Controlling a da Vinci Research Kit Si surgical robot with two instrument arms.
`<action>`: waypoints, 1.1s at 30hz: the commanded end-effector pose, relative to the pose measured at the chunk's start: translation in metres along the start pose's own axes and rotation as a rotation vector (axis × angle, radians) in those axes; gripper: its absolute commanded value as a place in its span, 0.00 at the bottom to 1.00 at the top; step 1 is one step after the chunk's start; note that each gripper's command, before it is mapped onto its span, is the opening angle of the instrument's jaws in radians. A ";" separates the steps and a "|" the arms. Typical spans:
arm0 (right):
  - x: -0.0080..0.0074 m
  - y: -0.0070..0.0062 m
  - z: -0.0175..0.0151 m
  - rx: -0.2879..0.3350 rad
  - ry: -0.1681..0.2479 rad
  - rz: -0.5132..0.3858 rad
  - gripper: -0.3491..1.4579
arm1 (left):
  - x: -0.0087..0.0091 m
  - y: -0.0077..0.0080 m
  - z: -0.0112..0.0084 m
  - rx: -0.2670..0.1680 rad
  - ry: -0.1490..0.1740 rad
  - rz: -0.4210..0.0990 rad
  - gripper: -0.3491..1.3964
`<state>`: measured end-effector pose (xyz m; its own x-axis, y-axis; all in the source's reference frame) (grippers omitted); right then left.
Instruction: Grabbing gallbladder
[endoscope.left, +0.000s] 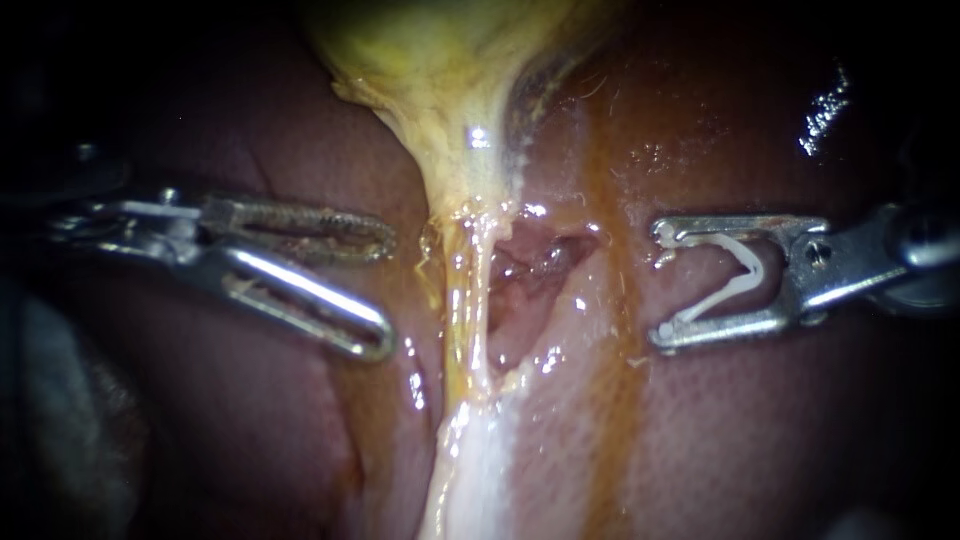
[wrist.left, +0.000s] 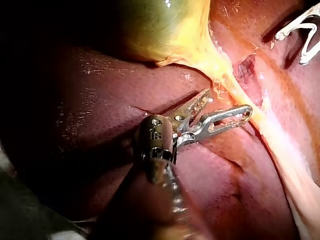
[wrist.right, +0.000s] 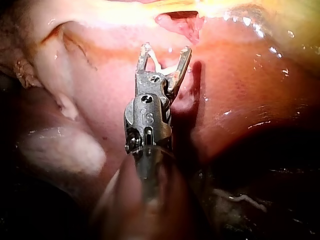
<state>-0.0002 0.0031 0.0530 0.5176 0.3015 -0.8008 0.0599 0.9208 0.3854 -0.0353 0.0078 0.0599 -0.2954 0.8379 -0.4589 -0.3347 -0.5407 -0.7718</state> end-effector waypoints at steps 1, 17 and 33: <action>0.0000 0.0000 0.0000 0.000 0.000 0.000 0.47 | 0.0005 0.0000 0.0000 0.009 0.003 0.021 0.55; 0.0000 -0.0001 0.0000 0.000 0.000 0.000 0.47 | 0.0017 -0.0021 0.0025 0.116 -0.031 0.206 0.48; 0.0000 -0.0001 0.0000 0.000 0.000 0.000 0.47 | -0.0001 -0.0027 0.0039 0.146 -0.064 0.226 0.39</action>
<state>-0.0002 0.0030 0.0530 0.5176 0.3011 -0.8009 0.0604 0.9208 0.3852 -0.0379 0.0088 0.0639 -0.4350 0.6900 -0.5785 -0.3783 -0.7231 -0.5780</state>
